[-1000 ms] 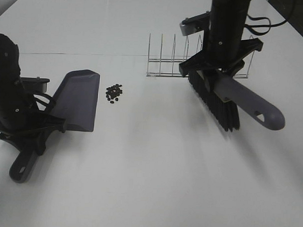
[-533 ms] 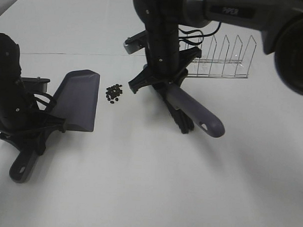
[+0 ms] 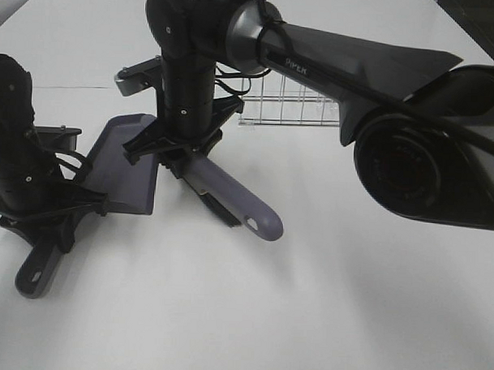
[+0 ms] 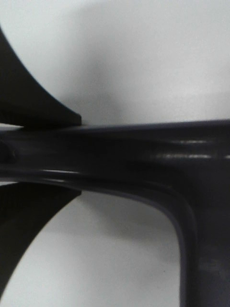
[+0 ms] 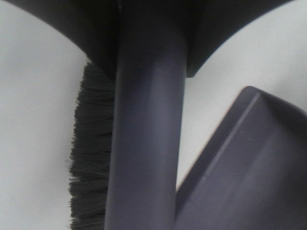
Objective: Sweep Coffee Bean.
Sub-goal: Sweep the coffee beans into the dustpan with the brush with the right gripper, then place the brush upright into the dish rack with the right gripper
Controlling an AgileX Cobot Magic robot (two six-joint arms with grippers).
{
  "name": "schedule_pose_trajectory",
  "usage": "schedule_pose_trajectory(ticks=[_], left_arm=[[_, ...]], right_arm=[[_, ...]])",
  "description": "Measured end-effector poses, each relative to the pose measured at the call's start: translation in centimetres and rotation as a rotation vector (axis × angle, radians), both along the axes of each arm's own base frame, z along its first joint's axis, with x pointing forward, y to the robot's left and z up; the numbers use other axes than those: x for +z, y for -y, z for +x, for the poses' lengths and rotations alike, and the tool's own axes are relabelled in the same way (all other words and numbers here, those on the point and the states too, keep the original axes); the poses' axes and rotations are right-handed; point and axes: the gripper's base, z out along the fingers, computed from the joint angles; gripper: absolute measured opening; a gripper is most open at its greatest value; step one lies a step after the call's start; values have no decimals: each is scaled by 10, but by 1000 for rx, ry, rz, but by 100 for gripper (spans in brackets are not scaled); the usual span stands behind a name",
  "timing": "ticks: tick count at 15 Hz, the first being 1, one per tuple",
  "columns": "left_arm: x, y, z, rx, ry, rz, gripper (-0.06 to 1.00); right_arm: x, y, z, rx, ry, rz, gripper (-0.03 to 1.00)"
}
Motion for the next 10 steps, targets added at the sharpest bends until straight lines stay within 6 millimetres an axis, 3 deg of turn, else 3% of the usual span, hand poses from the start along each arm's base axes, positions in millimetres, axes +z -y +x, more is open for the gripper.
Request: schedule_pose_trajectory(ticks=[5,10], left_arm=[[0,0,0,-1,-1,0,26],[0,0,0,0,-2,0,26]], right_arm=[[32,-27,-10,35,-10,185,28],[68,-17,1,42,182,105,28]])
